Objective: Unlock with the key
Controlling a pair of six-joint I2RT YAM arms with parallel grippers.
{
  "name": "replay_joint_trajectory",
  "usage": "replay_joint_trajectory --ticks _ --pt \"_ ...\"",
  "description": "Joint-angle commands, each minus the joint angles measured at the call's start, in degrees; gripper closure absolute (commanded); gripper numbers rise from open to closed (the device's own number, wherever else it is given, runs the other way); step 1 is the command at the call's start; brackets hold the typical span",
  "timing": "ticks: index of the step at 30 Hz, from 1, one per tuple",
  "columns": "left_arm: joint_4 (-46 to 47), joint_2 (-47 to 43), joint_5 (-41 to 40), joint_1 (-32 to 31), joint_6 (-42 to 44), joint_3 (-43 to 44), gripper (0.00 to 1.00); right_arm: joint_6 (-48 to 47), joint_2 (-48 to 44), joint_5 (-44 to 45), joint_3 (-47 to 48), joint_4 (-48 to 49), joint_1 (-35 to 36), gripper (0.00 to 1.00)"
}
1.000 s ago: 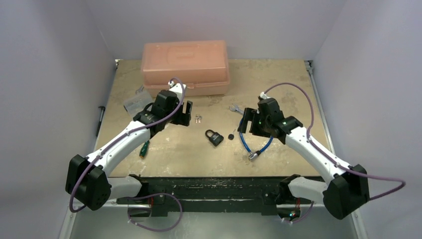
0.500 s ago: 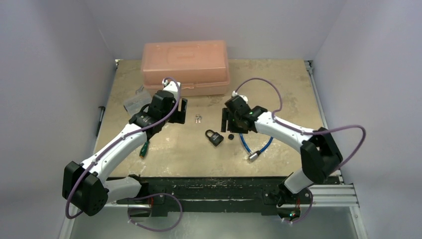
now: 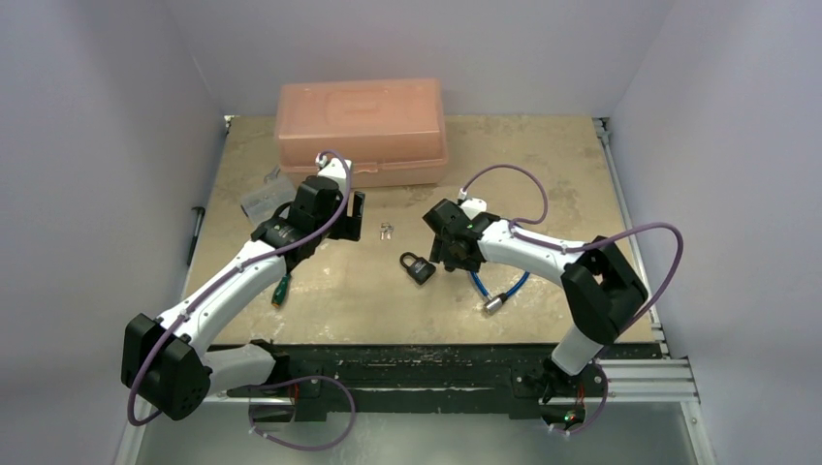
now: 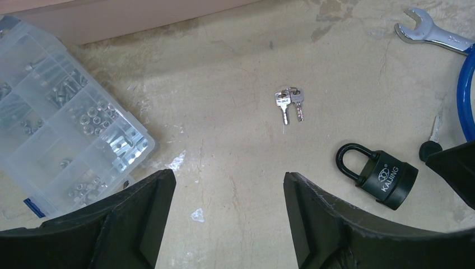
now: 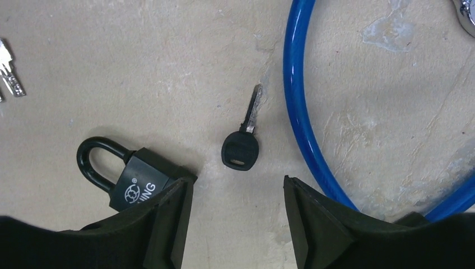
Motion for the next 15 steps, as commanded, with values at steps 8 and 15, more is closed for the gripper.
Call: replay_joint_trajectory --ticks 8,15 --pt "0.3 -1.2 -0.2 -0.1 -0.4 2.0 0.24 -10.4 -1.9 -7.1 1.3 11.7 0.4 0.28" --pt "0.4 -1.1 -0.1 -0.2 -0.3 2.0 0.24 -27.6 -4.5 -15.2 0.7 15.3 1.1 0.03"
